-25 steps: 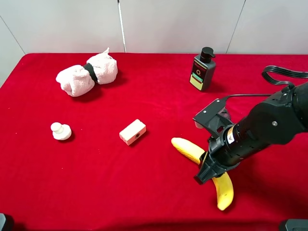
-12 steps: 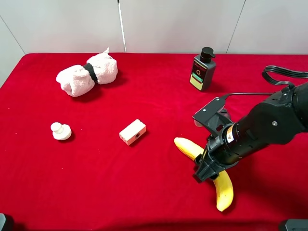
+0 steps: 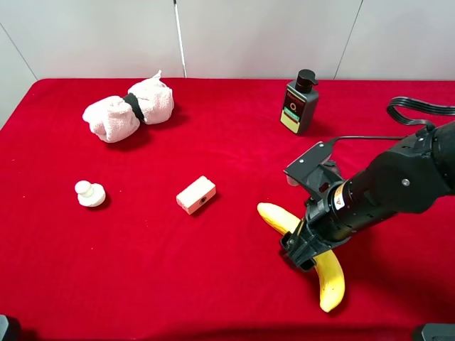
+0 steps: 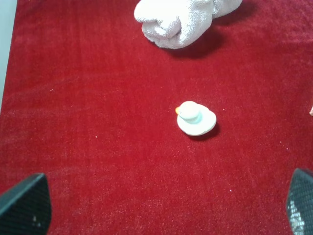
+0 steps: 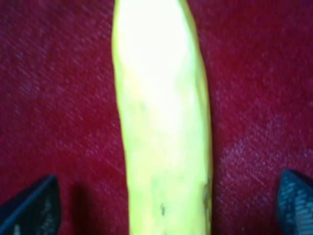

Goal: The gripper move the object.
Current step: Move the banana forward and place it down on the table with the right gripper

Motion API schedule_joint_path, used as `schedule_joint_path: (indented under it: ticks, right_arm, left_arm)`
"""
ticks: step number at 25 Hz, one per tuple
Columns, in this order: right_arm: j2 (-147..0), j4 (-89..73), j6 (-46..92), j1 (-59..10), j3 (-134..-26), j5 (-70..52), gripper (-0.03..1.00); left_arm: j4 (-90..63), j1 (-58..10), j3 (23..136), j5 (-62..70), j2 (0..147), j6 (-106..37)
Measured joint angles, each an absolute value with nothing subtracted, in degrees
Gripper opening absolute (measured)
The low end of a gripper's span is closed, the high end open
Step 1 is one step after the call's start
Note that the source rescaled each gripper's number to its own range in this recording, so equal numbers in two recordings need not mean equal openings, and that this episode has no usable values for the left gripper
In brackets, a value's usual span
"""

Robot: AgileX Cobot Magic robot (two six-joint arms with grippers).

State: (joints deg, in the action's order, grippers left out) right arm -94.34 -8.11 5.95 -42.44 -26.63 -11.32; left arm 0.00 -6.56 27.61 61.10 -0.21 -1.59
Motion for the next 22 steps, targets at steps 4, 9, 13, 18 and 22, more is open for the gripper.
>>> schedule_joint_path:
  ticks: [4,9,13,18,22]
  right_arm:
    - [-94.3,-8.1,6.0,-42.4,-26.6,-11.2,1.0]
    - [-94.3,-8.1,6.0,-42.4,-26.6,-11.1,1.0]
    - [-94.3,-8.1,6.0,-42.4,-26.8,-11.3,1.0]
    - [-91.0,-7.7,5.7,-42.4,-28.9,-13.5,1.0]
    - [-86.4,-6.0,3.3,-42.4,-31.2,-18.1,1.0]
  left_arm:
    - [0.0,-6.6,27.6,61.1,-0.2,-1.6]
    - [0.0,-6.6,27.6,61.1,-0.2,-1.6]
    - [0.0,-6.6,27.6,61.1,-0.2,-1.6]
    - [0.0,-6.6,27.6,61.1,-0.2,-1.6]
    - [0.0,-6.6,27.6,61.1,-0.2,-1.6]
